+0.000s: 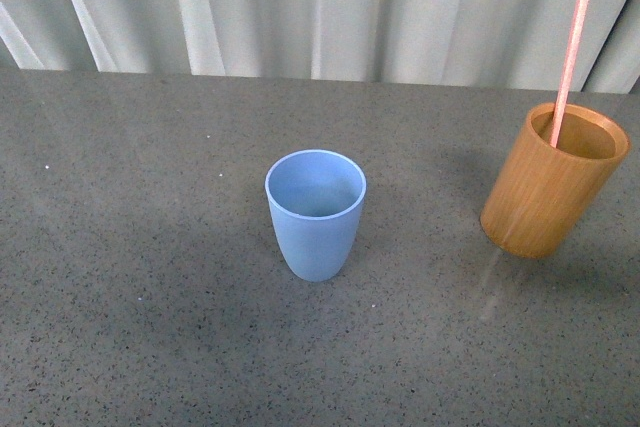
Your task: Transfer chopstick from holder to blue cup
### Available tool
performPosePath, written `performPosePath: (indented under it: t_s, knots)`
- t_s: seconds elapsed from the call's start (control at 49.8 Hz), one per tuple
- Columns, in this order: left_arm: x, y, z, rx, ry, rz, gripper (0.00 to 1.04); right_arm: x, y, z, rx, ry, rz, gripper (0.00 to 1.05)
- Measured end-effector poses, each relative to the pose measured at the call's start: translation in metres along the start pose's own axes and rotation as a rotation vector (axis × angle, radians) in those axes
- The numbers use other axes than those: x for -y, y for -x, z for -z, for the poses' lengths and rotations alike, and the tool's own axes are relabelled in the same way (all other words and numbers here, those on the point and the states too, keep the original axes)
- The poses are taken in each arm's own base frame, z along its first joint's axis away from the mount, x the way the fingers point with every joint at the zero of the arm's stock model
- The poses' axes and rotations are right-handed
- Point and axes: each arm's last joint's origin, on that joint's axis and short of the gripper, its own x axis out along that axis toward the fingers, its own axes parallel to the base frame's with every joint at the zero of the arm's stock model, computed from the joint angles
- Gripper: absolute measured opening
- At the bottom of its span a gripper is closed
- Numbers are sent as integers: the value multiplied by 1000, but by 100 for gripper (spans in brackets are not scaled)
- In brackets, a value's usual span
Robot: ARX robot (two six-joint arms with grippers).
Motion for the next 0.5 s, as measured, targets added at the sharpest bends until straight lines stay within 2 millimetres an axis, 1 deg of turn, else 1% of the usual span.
performPosePath:
  t_s: [0.06,0.161,0.382,0.502]
  knots:
    - [0,0,0,0,0,0,98,-4,-13,-6,20,40,-17,95]
    - [0,0,0,0,0,0,98,-17,-37,-15,43,120,-47,95]
    - [0,0,0,0,0,0,98,-40,-75,-32,72,185,-63,95]
    - [0,0,0,0,0,0,98,-46,-89,-40,82,196,-59,95]
